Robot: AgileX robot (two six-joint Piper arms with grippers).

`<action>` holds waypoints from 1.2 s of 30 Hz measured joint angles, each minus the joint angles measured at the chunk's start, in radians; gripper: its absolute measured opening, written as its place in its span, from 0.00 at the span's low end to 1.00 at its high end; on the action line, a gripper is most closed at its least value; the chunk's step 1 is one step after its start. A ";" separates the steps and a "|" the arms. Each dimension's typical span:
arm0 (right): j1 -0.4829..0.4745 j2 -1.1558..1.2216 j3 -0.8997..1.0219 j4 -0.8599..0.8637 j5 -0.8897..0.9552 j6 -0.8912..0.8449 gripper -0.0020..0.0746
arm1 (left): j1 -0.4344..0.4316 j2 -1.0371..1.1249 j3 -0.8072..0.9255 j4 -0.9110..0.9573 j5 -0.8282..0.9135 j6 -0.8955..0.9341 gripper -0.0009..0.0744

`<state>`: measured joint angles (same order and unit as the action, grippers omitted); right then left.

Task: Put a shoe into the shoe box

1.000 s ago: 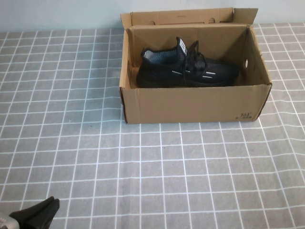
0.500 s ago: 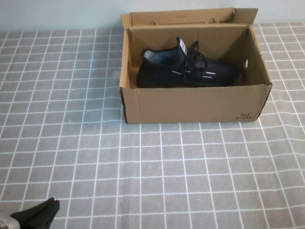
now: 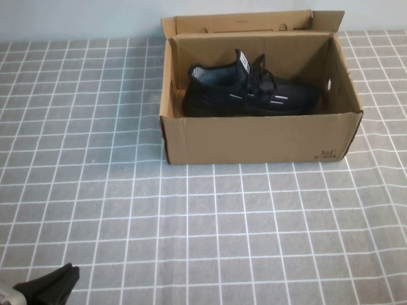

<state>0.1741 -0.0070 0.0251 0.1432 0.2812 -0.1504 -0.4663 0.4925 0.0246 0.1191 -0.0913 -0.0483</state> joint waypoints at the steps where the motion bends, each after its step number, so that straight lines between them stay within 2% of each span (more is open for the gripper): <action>1: 0.000 0.000 0.000 0.005 0.017 -0.002 0.01 | 0.000 0.000 0.000 0.000 0.000 0.000 0.01; 36: 0.000 -0.001 0.000 0.054 0.056 -0.009 0.01 | 0.009 -0.024 0.000 -0.025 0.023 0.004 0.01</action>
<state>0.1741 -0.0077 0.0251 0.1977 0.3370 -0.1592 -0.4570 0.4682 0.0246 0.0945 -0.0687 -0.0440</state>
